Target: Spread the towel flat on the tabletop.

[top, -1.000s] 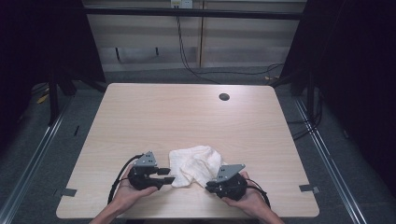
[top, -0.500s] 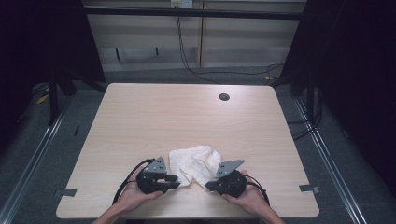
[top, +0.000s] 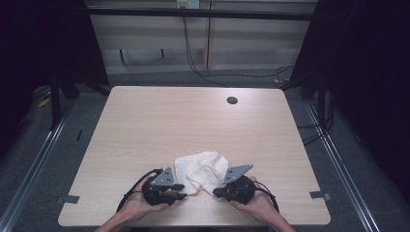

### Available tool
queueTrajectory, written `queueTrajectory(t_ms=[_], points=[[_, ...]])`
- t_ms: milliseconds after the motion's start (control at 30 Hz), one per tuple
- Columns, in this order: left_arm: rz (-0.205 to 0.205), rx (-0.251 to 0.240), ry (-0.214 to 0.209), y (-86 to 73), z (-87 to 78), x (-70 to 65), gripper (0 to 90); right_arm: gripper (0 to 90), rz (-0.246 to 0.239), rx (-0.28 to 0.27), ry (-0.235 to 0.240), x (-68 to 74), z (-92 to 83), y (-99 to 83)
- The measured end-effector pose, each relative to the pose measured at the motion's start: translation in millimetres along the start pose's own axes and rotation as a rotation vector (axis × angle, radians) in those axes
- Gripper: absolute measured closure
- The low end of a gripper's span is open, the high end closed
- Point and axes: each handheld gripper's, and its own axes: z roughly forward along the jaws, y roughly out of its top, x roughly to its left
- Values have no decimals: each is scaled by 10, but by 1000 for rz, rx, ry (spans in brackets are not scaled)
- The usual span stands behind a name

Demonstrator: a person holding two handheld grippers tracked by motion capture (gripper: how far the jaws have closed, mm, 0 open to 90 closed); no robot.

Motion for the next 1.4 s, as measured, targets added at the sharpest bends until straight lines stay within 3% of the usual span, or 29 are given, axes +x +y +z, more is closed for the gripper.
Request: queueTrajectory(t_ms=[167,267,367,500,533,633,1000,1167,1400], points=[[31,12,1,1,-10,-50,805,881,6,-4,3,-8,0,-4],[0,30,-37,15,-24,-3,850,881,12,-1,1,-5,-1,1],[-54,9,-69,10,-34,59,856,881,5,5,10,-21,-5,4],[-101,-50,-95,16,-105,119,858,885,27,-5,27,-57,-21,-7],[-123,-83,-106,18,-158,133,858,886,37,-19,30,-58,-42,-1],[-125,-93,-97,13,-208,138,858,886,40,-34,30,-59,-83,9],[-190,-190,-80,4,-436,245,860,887,140,-172,19,-169,-348,9],[-202,-224,-64,-2,-547,294,861,888,123,-232,-19,-217,-534,47],[-244,-287,-29,-48,-759,377,861,891,158,-292,-44,-298,-772,66]])
